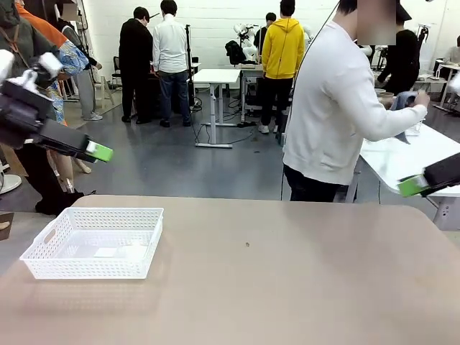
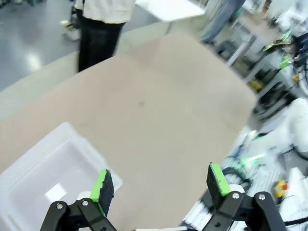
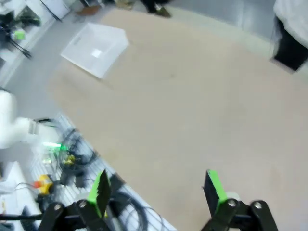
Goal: Clean and organize the cups into the basket.
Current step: Pick up the Organizing basket and move it to the center of the table, then pick up the Reusable plastic cup from the right side of the table and place it inside the Organizing basket.
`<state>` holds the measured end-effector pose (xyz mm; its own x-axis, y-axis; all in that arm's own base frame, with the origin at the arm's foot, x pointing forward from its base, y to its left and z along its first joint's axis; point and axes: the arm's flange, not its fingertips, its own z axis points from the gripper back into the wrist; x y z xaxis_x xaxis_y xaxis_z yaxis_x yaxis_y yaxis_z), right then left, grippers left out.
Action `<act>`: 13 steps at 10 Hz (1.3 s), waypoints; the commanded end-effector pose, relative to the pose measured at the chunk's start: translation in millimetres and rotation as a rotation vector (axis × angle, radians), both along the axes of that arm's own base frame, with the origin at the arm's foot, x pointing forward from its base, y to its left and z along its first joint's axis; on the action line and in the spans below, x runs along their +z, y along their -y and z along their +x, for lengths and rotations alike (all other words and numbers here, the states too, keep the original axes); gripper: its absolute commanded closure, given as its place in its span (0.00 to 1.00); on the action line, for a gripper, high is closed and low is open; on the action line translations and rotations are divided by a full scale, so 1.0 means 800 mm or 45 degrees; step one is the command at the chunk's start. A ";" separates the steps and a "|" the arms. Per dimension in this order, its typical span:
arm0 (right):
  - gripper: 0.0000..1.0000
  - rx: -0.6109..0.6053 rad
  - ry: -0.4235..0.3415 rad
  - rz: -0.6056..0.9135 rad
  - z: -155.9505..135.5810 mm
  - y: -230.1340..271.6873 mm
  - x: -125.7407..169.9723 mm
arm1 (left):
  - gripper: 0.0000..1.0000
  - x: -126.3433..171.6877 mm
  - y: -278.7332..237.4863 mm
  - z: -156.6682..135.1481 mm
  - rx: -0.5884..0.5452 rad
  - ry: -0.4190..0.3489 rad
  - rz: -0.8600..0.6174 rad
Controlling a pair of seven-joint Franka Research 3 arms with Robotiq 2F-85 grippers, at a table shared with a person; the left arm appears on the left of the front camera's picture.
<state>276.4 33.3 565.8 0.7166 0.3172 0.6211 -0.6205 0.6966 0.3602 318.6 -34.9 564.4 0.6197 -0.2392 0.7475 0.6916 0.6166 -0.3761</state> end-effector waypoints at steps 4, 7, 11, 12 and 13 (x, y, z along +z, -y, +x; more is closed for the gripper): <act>0.00 -0.036 -0.782 1.159 0.035 0.166 -0.122 | 0.00 -0.093 -0.137 0.026 0.262 -0.776 -1.029; 0.00 -0.205 -0.855 1.163 0.008 0.238 -0.162 | 0.00 -0.084 -0.215 -0.001 0.366 -0.774 -1.052; 0.00 -0.326 -0.621 1.216 -0.090 0.333 -0.118 | 0.00 -0.048 -0.285 -0.069 0.500 -0.794 -0.846; 0.00 -0.347 -0.589 1.223 -0.107 0.347 -0.113 | 0.00 -0.051 -0.296 -0.082 0.529 -0.801 -0.852; 0.00 -0.362 -0.564 1.234 -0.115 0.353 -0.110 | 0.00 -0.055 -0.306 -0.086 0.548 -0.822 -0.850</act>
<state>182.0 -253.8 482.9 0.9115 -0.3793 0.1592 -0.1380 0.0826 0.9870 250.5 206.9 522.3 0.8790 0.4442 0.1733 0.0385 0.2961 -0.9544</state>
